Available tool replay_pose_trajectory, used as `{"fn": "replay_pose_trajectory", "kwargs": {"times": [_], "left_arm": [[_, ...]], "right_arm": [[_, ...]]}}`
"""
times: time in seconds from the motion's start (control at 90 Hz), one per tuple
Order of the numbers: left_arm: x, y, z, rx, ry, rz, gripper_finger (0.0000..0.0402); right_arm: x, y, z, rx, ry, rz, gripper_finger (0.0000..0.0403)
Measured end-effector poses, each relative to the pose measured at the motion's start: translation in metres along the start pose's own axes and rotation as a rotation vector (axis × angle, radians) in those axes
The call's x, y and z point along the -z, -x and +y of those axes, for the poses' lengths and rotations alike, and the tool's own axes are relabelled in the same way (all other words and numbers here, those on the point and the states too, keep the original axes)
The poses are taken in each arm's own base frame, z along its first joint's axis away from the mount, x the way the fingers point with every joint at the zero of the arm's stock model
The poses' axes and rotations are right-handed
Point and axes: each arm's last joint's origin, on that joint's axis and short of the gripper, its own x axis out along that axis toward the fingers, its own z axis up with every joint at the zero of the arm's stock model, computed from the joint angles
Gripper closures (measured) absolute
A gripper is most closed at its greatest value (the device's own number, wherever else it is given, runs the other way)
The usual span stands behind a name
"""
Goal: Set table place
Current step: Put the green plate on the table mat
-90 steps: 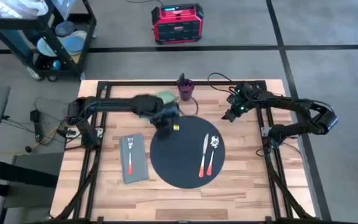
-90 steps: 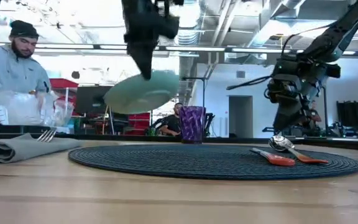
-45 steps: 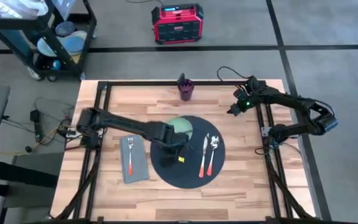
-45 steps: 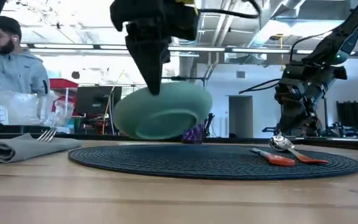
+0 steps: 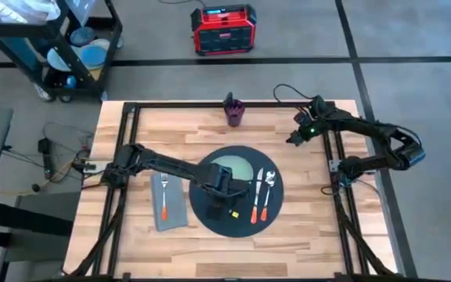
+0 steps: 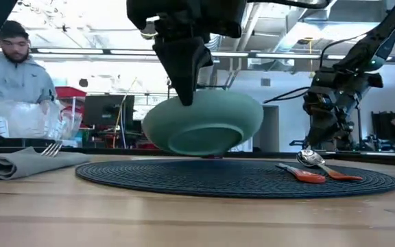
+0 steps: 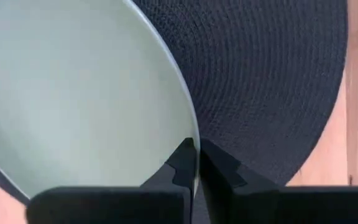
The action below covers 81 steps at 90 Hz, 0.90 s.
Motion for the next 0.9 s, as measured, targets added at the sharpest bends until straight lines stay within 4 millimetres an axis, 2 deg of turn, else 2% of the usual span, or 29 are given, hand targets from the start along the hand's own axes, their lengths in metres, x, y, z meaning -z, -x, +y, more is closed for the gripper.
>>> {"fn": "replay_pose_trajectory", "kwargs": {"times": [0.278, 0.489, 0.9], "left_arm": [[-0.002, -0.001, -0.002, 0.018, 0.004, -0.018, 0.0401], [0.005, -0.022, -0.005, 0.073, 0.020, 0.004, 0.0401], [0.003, -0.026, -0.004, 0.072, 0.002, -0.027, 0.0401]], "right_arm": [[0.000, 0.000, 0.000, 0.000, -0.001, 0.001, 0.0333], [0.000, 0.000, 0.000, 0.000, 0.000, 0.003, 0.0333], [0.000, 0.000, 0.000, 0.000, 0.017, 0.002, 0.0333]]}}
